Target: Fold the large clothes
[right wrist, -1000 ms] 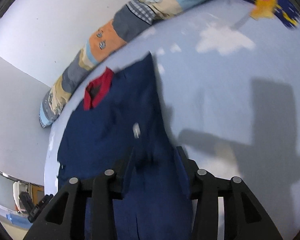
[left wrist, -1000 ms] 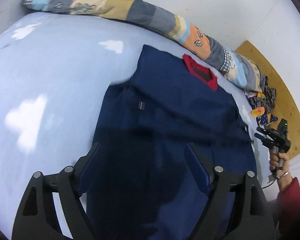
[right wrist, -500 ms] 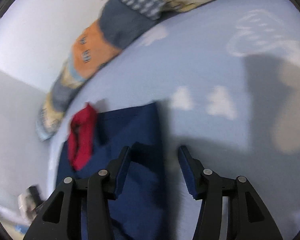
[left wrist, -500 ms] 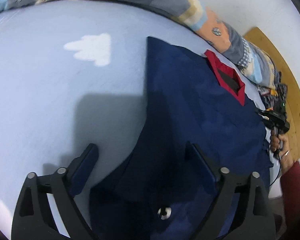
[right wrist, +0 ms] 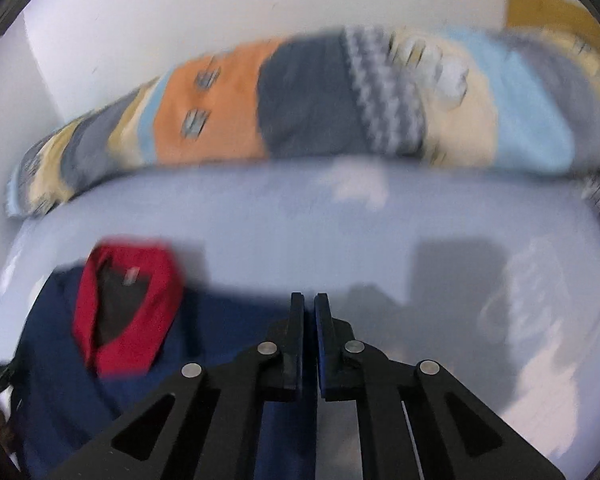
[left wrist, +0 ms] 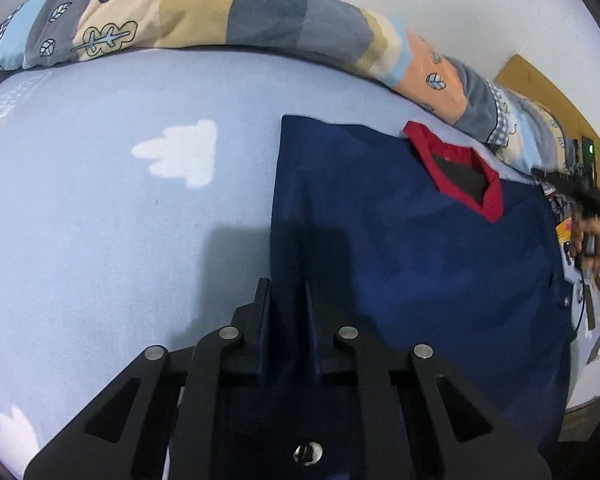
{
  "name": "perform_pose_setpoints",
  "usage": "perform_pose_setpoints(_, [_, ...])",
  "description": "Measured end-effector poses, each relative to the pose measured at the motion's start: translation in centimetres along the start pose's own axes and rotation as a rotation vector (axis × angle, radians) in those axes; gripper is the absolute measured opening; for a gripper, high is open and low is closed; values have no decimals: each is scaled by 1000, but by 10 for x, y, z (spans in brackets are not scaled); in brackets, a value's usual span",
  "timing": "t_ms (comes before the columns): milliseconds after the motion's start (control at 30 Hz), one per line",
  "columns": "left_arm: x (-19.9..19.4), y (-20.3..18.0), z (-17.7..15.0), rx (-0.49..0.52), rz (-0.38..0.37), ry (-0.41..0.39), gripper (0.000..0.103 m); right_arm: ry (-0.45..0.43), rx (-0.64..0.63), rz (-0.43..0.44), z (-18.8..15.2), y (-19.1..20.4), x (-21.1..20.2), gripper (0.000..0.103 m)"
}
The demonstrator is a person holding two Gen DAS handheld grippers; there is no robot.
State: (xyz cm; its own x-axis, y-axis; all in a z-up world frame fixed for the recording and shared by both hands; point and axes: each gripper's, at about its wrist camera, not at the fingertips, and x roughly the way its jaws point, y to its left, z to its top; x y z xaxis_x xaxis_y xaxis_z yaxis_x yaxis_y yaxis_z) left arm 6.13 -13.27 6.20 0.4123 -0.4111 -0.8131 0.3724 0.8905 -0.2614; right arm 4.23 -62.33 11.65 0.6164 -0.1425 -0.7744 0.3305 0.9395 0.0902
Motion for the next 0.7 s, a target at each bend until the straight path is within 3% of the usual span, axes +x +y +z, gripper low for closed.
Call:
perform_pose_setpoints(67, [8, -3, 5, 24, 16, 35, 14, -40, 69, 39, 25, -9, -7, 1])
perform_pose_setpoints(133, [11, 0, 11, 13, -17, 52, 16, -67, 118, 13, 42, -20, -16, 1])
perform_pose_setpoints(167, [12, 3, 14, 5, -34, 65, 20, -73, 142, 15, 44, -26, -19, 7])
perform_pose_setpoints(200, [12, 5, 16, -1, -57, 83, 29, -67, 182, 52, 43, -33, -20, 13])
perform_pose_setpoints(267, [6, 3, 16, 22, -65, 78, 31, -15, 223, 145, 30, -40, -19, 16])
perform_pose_setpoints(333, [-2, 2, 11, 47, -39, 88, 61, 28, 169, 166, 5, -36, -27, 16])
perform_pose_setpoints(433, [-20, 7, -8, 52, -43, 106, 64, 90, 104, 220, -40, -26, -48, 18])
perform_pose_setpoints(567, [-46, 18, -53, 19, -23, 151, 65, 151, 97, 268, -111, -32, -90, 37])
perform_pose_setpoints(633, [-58, 25, -86, -10, -17, 185, 68, 165, 117, 266, -145, -39, -113, 38])
perform_pose_setpoints(700, [-74, 28, -118, -17, -3, 191, 69, 202, 137, 265, -176, -45, -129, 49])
